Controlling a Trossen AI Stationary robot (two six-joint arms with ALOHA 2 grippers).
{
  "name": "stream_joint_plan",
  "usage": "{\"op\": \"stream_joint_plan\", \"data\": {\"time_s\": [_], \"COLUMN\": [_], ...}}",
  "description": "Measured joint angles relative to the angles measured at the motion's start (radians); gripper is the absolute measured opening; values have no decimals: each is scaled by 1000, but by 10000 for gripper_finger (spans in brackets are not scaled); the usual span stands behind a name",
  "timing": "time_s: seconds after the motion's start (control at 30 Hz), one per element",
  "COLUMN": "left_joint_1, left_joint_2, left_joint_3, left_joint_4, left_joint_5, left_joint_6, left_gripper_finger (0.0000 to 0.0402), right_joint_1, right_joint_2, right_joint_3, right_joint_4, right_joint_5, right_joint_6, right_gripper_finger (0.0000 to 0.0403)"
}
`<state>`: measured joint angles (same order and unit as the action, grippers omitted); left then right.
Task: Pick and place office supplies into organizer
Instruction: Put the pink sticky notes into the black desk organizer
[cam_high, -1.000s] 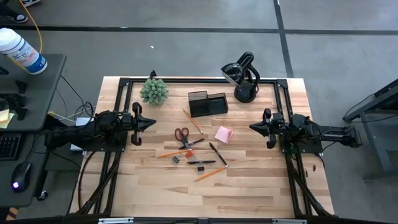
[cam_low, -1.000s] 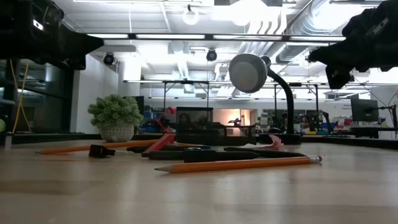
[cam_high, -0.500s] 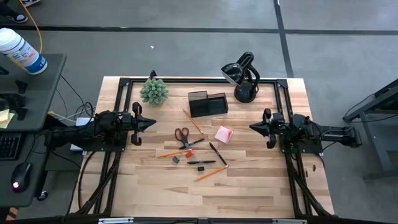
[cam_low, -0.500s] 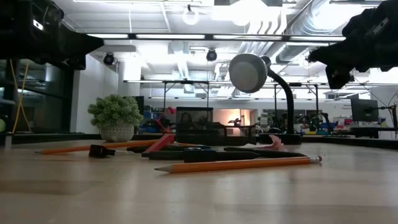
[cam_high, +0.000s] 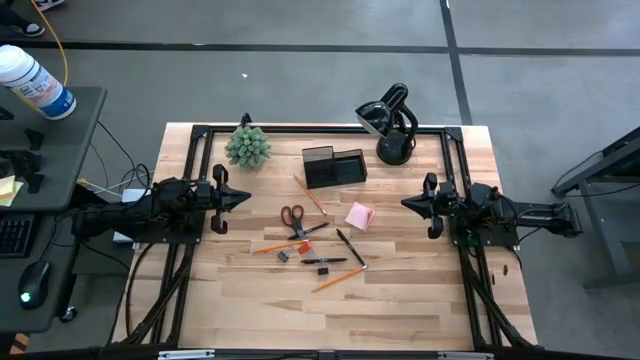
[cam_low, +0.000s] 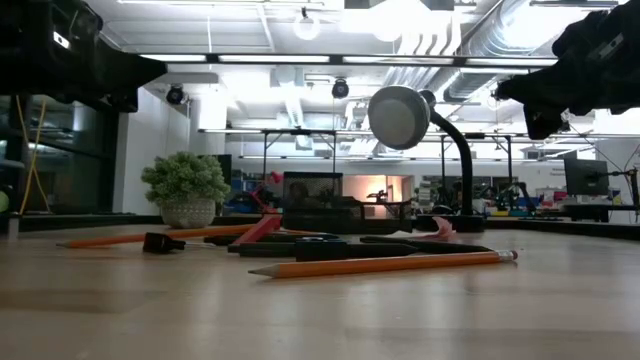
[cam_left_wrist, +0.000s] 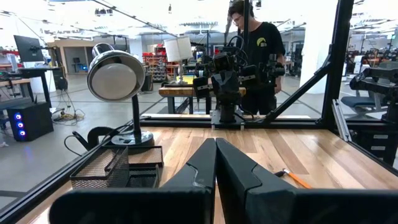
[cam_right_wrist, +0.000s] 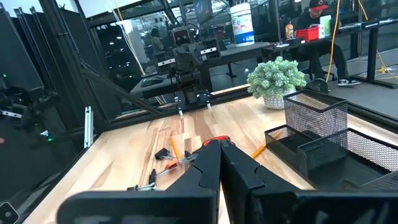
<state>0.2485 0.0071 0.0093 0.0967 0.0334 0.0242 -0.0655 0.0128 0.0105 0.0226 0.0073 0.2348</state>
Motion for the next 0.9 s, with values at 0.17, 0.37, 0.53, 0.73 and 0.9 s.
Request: {"op": "stream_joint_plan", "data": {"time_s": [0.17,0.37,0.53,0.73,0.9], "left_joint_1": [0,0,0,0,0], "left_joint_2": [0,0,0,0,0], "left_joint_3": [0,0,0,0,0], "left_joint_4": [20,34,38,70,149], "left_joint_5": [0,0,-51,-155,-275], "left_joint_6": [-3,-3,-22,-63,-67], "left_gripper_finger": [1,1,1,1,1], "right_joint_1": [0,0,0,0,0], "right_joint_2": [0,-1,0,1,2], "right_joint_3": [0,0,0,0,0], "right_joint_4": [7,50,107,257,381], "right_joint_5": [-3,59,100,292,397], "right_joint_6": [131,261,282,493,598], "right_gripper_finger": [0,1,0,1,1]}}
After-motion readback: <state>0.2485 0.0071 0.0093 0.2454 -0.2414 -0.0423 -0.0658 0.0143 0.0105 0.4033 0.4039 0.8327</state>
